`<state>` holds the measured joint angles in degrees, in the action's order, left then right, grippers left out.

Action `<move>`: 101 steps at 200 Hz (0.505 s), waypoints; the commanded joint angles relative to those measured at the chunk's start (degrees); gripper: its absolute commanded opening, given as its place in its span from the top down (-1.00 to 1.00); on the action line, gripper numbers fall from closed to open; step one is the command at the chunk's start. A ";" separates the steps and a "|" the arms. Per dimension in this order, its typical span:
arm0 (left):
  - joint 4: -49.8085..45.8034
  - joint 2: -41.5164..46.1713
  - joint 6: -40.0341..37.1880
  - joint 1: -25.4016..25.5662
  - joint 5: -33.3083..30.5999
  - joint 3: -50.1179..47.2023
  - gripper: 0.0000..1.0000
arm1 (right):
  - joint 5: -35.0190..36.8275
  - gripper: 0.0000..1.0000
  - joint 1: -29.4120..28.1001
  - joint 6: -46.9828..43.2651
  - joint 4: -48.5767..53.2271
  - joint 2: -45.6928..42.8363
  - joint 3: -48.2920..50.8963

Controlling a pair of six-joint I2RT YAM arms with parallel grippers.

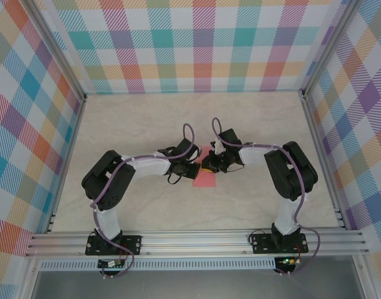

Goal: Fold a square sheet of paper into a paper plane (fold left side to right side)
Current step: Fold the triangle a second time at the center of the table.

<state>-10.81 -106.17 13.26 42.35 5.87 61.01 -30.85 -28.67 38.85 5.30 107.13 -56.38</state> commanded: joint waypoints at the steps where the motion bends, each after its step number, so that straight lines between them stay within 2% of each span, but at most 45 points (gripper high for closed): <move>1: -2.81 -2.20 -1.13 0.58 -0.86 0.80 0.88 | 1.72 0.82 -0.60 -2.50 2.99 0.31 -1.19; 74: -3.15 -2.02 -1.18 0.74 -1.07 0.98 0.85 | 4.88 0.82 -0.60 -4.65 6.42 0.27 -1.27; 101: -3.45 -1.17 -1.02 0.73 -1.21 0.95 0.73 | 6.02 0.81 -0.60 -5.05 7.48 0.89 -1.14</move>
<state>-11.66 -106.39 12.45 42.65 5.26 61.58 -27.00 -28.95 35.46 9.61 107.15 -56.75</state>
